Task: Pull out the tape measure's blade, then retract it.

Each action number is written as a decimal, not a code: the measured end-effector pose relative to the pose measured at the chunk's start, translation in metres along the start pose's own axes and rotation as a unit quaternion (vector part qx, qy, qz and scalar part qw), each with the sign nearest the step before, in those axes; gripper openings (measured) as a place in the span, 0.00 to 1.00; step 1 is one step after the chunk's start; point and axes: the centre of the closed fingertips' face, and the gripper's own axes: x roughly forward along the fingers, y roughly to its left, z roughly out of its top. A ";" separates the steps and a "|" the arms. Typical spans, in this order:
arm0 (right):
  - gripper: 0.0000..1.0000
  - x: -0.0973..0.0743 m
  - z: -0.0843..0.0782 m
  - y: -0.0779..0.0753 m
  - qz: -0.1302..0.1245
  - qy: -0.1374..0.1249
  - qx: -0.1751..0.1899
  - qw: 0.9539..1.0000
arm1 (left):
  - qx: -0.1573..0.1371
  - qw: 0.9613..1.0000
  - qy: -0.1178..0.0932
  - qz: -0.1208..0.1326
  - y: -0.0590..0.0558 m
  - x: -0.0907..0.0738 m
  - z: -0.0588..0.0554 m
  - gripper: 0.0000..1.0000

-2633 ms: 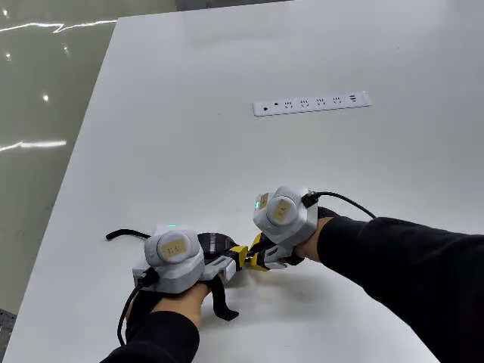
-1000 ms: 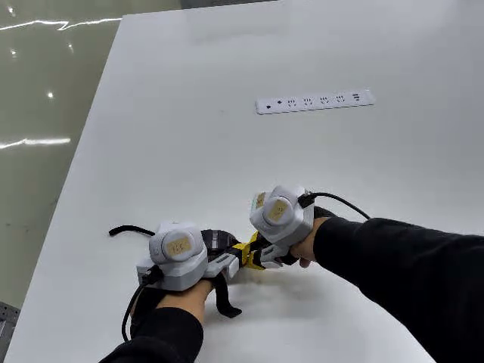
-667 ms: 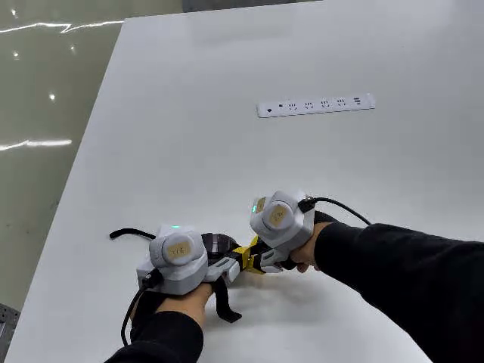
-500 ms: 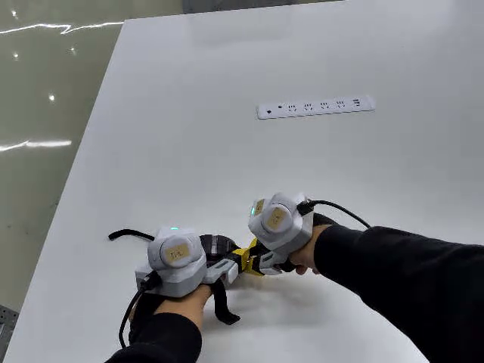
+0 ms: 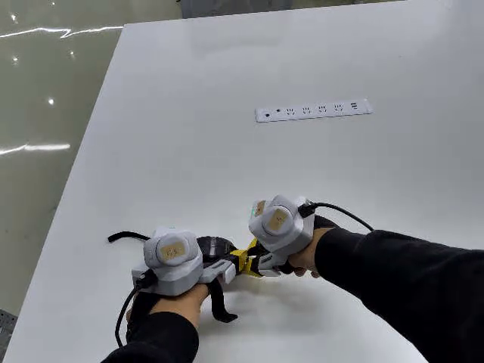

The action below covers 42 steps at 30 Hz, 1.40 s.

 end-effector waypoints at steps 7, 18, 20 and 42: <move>0.14 -0.008 -0.001 -0.001 -0.009 -0.005 0.000 1.000 | 0.027 0.999 -0.017 -0.001 0.000 -0.006 0.014 0.59; 0.19 -0.025 0.006 -0.007 -0.033 -0.034 0.035 0.998 | 0.062 0.998 -0.014 -0.005 0.009 -0.013 0.014 0.70; 0.21 -0.027 0.004 -0.006 -0.033 -0.034 0.039 0.998 | 0.060 0.998 -0.016 -0.021 0.006 -0.013 0.012 0.70; 0.36 -0.066 -0.026 -0.004 -0.051 -0.046 0.102 0.992 | 0.078 0.994 -0.013 -0.072 -0.004 -0.025 0.009 0.99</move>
